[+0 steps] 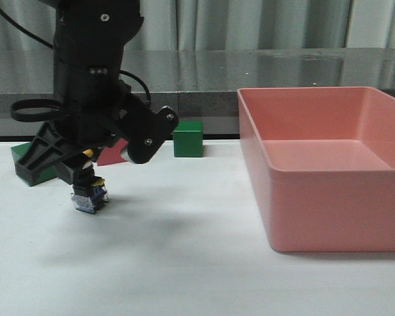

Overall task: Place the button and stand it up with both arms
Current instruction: 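Rotate the button cap-up and lower it onto the table with the left gripper, then open the left gripper and lift away from the standing button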

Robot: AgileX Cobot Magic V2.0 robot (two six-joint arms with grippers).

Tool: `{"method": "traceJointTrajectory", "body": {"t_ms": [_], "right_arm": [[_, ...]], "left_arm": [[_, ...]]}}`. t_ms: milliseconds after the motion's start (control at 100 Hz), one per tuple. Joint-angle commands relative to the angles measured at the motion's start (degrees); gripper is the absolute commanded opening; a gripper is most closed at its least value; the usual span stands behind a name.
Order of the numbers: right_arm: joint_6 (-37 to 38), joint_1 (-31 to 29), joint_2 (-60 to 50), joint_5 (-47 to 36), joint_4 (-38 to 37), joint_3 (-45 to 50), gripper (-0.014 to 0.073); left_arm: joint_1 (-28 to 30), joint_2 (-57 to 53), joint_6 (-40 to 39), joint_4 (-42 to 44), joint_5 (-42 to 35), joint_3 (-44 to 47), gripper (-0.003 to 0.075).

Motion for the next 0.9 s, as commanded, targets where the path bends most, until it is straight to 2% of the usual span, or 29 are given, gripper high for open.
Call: {"method": "traceJointTrajectory", "body": {"t_ms": [0,80,120,300,390,540,720,890], "right_arm": [[-0.18,-0.26,0.33,-3.98,0.72,-1.53,-0.0060],[-0.18,-0.26,0.33,-3.98,0.72,-1.53,-0.0060],[-0.18,-0.26,0.33,-3.98,0.72,-1.53,-0.0060],[-0.18,-0.26,0.33,-3.98,0.72,-1.53,-0.0060],[-0.18,-0.26,0.33,-3.98,0.72,-1.53,-0.0060],[-0.18,-0.26,0.33,-3.98,0.72,-1.53,-0.0060],[-0.18,-0.26,0.33,-3.98,0.72,-1.53,-0.0060],[-0.18,-0.26,0.33,-3.98,0.72,-1.53,-0.0060]], "left_arm": [[-0.47,-2.89,-0.78,1.91,1.19,-1.57,-0.0008],[-0.47,-2.89,-0.78,1.91,1.19,-1.57,0.0047],[-0.47,-2.89,-0.78,1.91,1.19,-1.57,0.0098],[-0.47,-2.89,-0.78,1.91,0.03,-1.57,0.0426],[-0.47,-2.89,-0.81,2.13,-1.37,-1.57,0.0525],[-0.47,-3.10,-0.81,2.38,-1.52,-1.57,0.0537],[0.38,-4.88,-1.71,2.51,3.02,-1.57,0.0537],[5.04,-9.56,-3.19,2.51,5.92,-1.57,0.0525]]}}
